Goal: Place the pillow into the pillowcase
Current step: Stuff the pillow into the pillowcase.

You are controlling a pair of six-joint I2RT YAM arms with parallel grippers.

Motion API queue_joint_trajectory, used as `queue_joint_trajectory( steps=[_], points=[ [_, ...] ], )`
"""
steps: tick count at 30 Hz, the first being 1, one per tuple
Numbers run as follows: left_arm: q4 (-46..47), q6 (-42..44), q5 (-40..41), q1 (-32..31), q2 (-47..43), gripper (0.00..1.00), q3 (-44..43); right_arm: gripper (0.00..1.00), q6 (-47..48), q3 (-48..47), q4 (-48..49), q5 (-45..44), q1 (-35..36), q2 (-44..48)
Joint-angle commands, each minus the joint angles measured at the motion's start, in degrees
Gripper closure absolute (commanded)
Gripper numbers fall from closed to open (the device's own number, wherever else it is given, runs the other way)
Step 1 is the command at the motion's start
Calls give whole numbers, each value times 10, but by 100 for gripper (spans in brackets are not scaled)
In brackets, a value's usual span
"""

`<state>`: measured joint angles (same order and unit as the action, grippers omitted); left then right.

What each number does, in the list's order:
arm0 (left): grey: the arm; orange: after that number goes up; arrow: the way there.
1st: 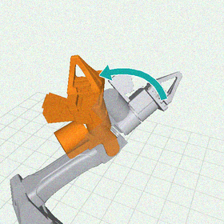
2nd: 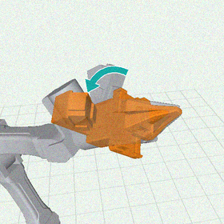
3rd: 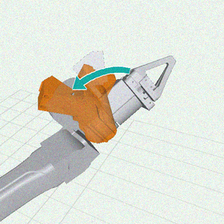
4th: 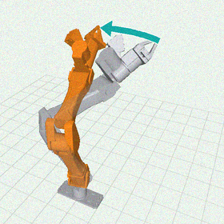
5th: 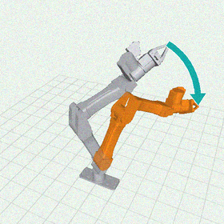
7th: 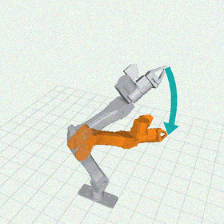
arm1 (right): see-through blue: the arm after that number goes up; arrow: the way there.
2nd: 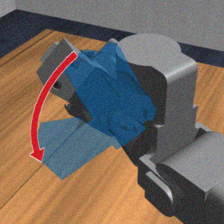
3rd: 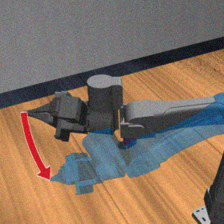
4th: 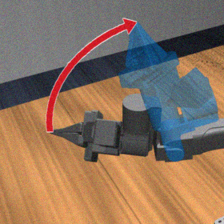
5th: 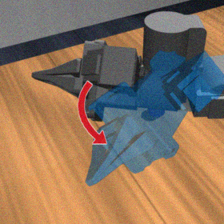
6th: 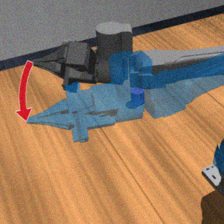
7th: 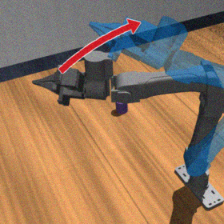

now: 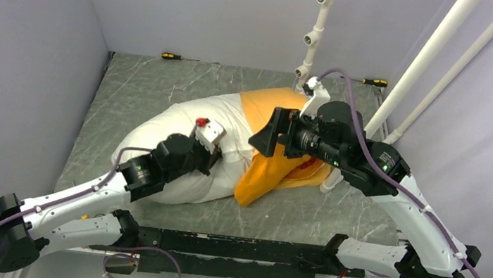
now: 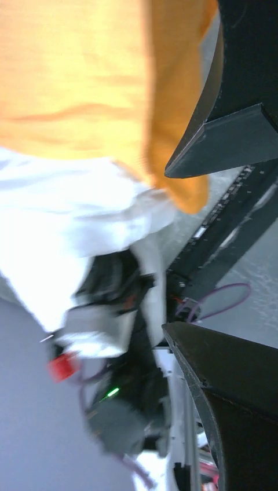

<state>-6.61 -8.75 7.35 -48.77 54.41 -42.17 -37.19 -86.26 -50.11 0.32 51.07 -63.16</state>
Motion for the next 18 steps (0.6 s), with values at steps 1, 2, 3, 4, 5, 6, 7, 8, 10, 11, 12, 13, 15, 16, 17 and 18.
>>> queue_joint_trajectory(
  steps=[1,2,3,4,5,6,7,8,10,11,12,13,15,16,17,18],
  points=[
    [133,30,-76,-88,28,100,85,4,48,-74,10,-64,-9,-54],
    [138,30,-75,-108,34,100,97,7,56,-88,5,-63,-12,-83],
    [142,27,-61,-119,39,100,109,10,63,-102,0,-61,-16,-105],
    [148,23,-52,-129,45,100,123,12,68,-112,-2,-61,-20,-125],
    [157,18,-43,-139,50,100,136,15,72,-120,-3,-63,-24,-142],
    [171,12,-32,-150,54,100,154,20,77,-127,-3,-58,-30,-159],
    [183,9,-20,-160,57,100,166,23,81,-130,-1,-57,-36,-175],
    [193,5,-9,-170,61,100,175,25,87,-136,-3,-59,-41,-193],
    [202,4,10,-184,72,100,183,32,95,-157,-27,-81,-42,-228],
    [201,4,17,-191,79,100,182,35,97,-167,-39,-97,-42,-244],
    [198,5,26,-196,87,100,179,36,100,-175,-52,-116,-42,-255],
    [196,6,29,-201,97,100,176,38,101,-180,-67,-150,-41,-265],
    [200,8,36,-213,111,100,172,39,100,-181,-86,-195,-40,-277],
    [203,9,37,-218,117,100,171,39,102,-176,-89,-212,-40,-277],
    [207,10,39,-222,122,100,170,40,106,-168,-86,-223,-40,-274],
    [208,10,44,-226,126,100,168,42,107,-161,-85,-233,-40,-272]
  ],
)
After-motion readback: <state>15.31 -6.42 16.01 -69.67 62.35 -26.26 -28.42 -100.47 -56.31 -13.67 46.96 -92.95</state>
